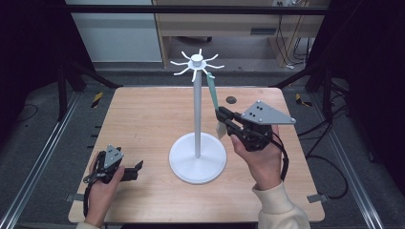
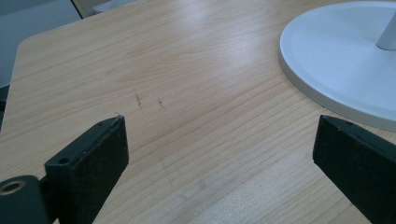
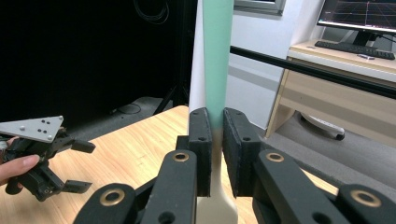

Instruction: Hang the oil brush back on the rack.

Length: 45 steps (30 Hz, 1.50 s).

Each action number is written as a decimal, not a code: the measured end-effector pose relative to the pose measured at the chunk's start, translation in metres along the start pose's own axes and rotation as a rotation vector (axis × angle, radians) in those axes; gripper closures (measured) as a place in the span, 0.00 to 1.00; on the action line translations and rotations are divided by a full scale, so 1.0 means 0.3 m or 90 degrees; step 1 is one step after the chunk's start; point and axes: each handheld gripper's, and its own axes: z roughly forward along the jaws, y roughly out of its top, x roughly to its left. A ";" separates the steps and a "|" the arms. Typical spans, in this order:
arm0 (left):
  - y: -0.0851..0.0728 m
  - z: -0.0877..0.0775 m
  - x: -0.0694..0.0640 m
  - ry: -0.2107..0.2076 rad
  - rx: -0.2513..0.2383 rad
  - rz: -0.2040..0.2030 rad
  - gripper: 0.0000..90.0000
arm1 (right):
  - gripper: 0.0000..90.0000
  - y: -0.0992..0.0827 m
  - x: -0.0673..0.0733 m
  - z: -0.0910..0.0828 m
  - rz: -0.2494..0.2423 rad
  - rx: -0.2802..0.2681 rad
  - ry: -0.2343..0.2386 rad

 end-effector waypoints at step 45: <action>0.001 -0.002 0.001 -0.001 -0.004 -0.003 0.03 | 0.12 -0.201 -0.211 0.025 0.038 0.143 -0.211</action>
